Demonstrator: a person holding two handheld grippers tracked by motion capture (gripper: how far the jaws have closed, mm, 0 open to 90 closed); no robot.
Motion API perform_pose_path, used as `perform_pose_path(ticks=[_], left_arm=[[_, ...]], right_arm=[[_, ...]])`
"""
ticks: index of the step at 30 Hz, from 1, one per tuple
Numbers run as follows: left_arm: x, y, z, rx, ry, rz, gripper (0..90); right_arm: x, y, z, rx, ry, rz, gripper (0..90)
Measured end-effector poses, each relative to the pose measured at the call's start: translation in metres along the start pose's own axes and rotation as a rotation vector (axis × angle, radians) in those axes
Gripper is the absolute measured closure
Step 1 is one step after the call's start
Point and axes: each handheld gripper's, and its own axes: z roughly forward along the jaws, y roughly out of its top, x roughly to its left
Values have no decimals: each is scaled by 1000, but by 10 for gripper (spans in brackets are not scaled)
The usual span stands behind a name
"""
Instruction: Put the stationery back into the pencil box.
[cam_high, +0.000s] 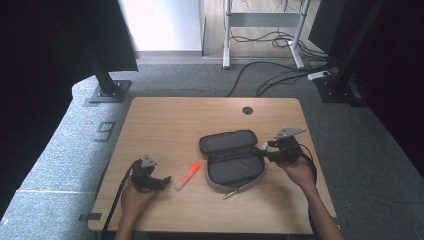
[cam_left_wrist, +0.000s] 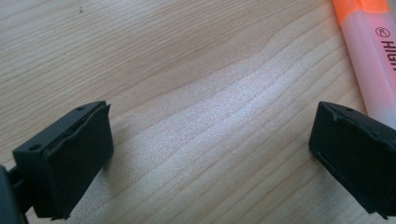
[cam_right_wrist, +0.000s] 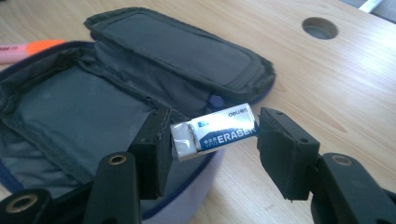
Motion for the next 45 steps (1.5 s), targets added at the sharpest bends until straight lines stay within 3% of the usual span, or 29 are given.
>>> perform_pose_path(ticks=[23,45], left_arm=[[0,0,0,0,0,0,0],[0,0,0,0,1,0,0]], right_arm=[[32,-9,34,63,100,-45,449],[35,-22,51,116,112,-56,427]])
